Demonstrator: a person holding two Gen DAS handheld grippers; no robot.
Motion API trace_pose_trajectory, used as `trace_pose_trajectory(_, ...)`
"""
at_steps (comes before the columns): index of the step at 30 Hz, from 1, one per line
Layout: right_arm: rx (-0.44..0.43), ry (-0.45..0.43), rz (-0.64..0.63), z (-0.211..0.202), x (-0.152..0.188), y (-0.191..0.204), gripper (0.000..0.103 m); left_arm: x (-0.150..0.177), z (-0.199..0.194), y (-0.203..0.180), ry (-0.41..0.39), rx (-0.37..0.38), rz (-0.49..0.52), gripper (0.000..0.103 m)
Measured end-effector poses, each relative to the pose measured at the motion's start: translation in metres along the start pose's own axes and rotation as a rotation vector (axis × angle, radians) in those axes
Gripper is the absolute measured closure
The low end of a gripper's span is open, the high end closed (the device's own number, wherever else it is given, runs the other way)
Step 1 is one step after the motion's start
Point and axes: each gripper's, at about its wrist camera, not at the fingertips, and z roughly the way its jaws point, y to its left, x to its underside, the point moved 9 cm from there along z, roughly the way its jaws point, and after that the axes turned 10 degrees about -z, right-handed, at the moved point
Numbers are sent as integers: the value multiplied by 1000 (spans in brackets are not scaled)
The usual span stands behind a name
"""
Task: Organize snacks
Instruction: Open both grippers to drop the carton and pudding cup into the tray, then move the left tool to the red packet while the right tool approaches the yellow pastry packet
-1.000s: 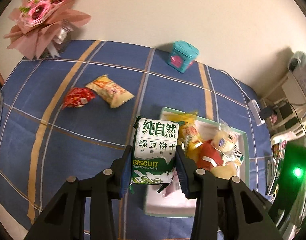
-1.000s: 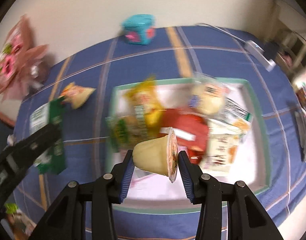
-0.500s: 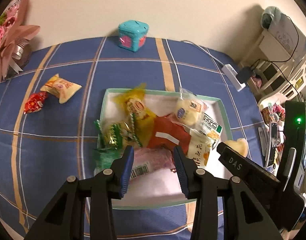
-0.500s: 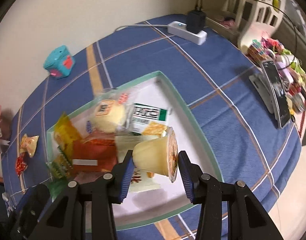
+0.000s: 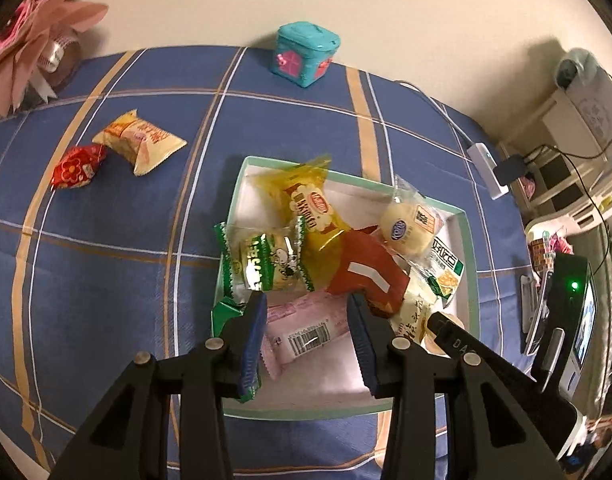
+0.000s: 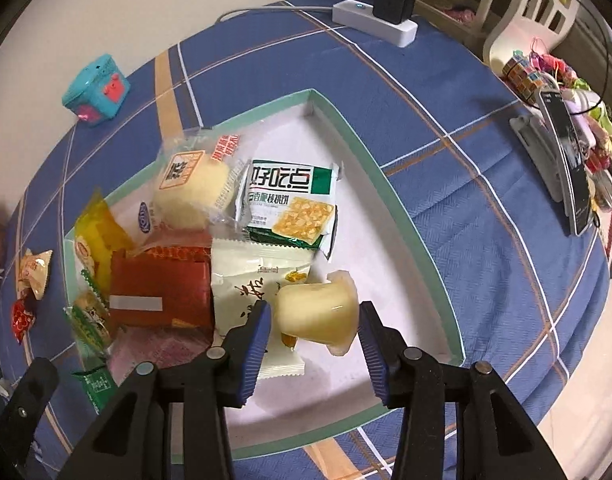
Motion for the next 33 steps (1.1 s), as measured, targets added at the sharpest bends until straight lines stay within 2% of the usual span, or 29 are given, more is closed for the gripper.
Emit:
trace_pose_trajectory(4,13,-6,-17,-2,0,3,37,-3,3,11,9,-7,-34,59)
trace_pose_trajectory(6,12,-10,-22,-4,-3,5,31,-5,4,18,12,-21,-53,53)
trace_pose_trajectory(8,9,-19,-24,-6,-5,7,22,-8,6,28,4,-60,-67,39)
trace_pose_trajectory(9,8,-24,-29,-8,-6,9,17,-9,6,32,2,-74,-73,37)
trace_pose_trajectory(11,1,-32,-42,-9,-10,13,12,-13,7,42,-2,-98,-88,25)
trace_pose_trajectory(14,-9,-46,-61,-12,-14,20,1,-18,8,54,-21,-125,-101,21)
trace_pose_trajectory(17,-3,-64,-87,-16,-17,28,0,-23,9,66,-38,-160,-112,18)
trace_pose_trajectory(20,-11,-85,-118,-23,-19,37,0,-28,10,76,-48,-185,-129,8)
trace_pose_trajectory(33,-51,-149,-268,-48,-14,97,0,-49,-8,131,-108,-259,-203,8)
